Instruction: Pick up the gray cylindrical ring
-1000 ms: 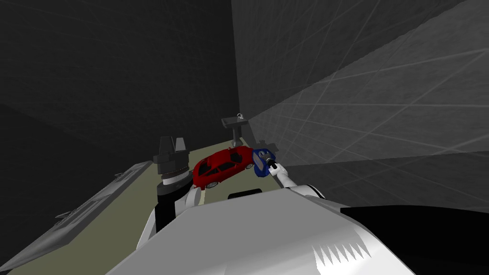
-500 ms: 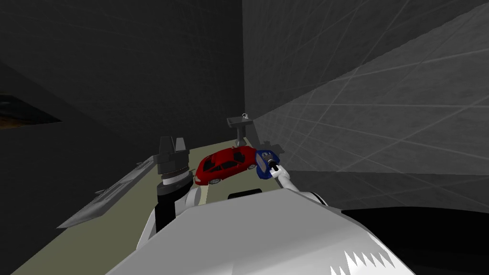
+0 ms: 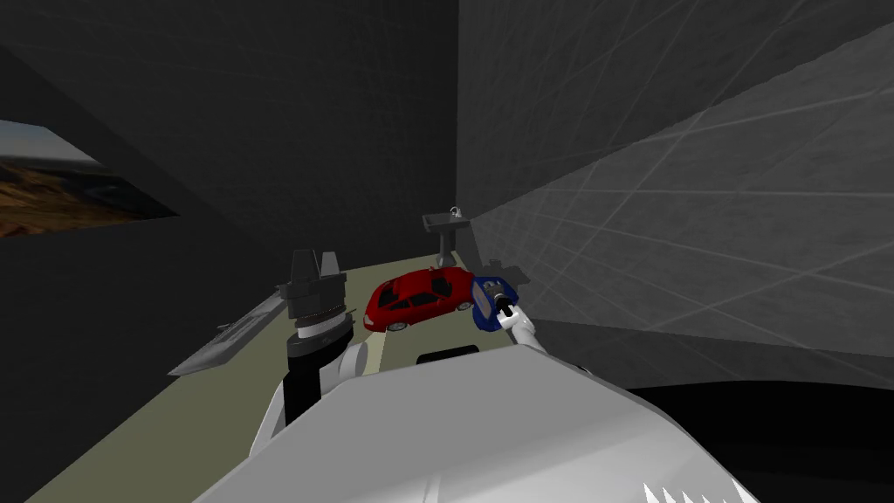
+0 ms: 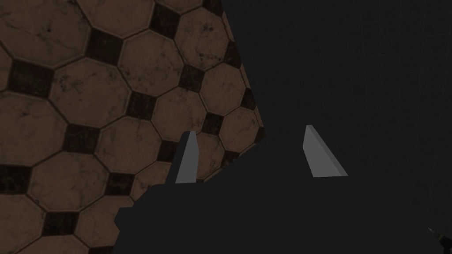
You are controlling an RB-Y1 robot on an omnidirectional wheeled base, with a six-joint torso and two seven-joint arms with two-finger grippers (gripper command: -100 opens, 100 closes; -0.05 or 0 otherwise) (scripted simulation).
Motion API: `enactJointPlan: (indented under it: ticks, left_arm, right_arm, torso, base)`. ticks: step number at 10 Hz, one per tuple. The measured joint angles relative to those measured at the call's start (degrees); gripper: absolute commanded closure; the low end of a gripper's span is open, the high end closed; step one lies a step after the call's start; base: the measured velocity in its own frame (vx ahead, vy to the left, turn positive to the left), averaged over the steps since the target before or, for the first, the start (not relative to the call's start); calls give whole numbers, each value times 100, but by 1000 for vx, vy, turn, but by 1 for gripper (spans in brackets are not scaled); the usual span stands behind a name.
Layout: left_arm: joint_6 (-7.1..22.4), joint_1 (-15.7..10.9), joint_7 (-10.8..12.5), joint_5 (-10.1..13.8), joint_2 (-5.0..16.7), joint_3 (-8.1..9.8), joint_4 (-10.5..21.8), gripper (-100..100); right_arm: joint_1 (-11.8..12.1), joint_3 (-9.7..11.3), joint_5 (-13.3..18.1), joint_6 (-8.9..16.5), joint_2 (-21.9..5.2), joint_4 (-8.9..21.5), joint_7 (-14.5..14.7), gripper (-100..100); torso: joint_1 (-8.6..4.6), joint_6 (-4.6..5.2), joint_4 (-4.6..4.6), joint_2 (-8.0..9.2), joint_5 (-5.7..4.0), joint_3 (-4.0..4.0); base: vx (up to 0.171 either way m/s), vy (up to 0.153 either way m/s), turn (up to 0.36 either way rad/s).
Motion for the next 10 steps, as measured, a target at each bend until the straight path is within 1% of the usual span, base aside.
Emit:
enactJointPlan:
  ticks: [1,2,3,4,7,8,9,10]
  left_arm:
    - [0,1,0,0,0,0,0,0]
    - [0,0,0,0,0,0,0,0]
    - [0,1,0,0,0,0,0,0]
    - [0,0,0,0,0,0,0,0]
    - [0,1,0,0,0,0,0,0]
    - [0,0,0,0,0,0,0,0]
    - [0,1,0,0,0,1,0,0]
    - [0,1,0,0,0,1,0,0]
  right_arm:
    - [39,-98,118,7,37,-46,-68,-100]
    - [108,-280,288,6,128,-141,-126,-100]
    - [163,-350,403,11,140,-210,-204,-100]
    - [234,-542,563,-15,202,-272,-280,-100]
    - [409,-812,966,72,309,-568,-555,-100]
    - [503,-971,1127,67,355,-672,-656,-100]
    - [509,-1088,1240,52,383,-683,-701,-100]
    - [508,-1100,1251,48,385,-682,-704,100]
  torso:
    - [0,3,-1,0,0,0]
    - [0,0,0,1,0,0]
    - [-1,3,0,0,0,0]
    - [-1,0,0,0,0,0]
    - [-1,3,0,0,0,0]
    - [-1,1,0,1,0,0]
    - [-2,4,0,0,0,0]
    - [2,4,0,-1,0,-1]
  base:
    - [-1,-22,198]
    - [2,-22,121]
    - [3,-23,230]
    - [2,-22,79]
    - [1,-21,164]
    - [-1,-24,95]
    - [-1,-9,2]
    - [0,0,0]
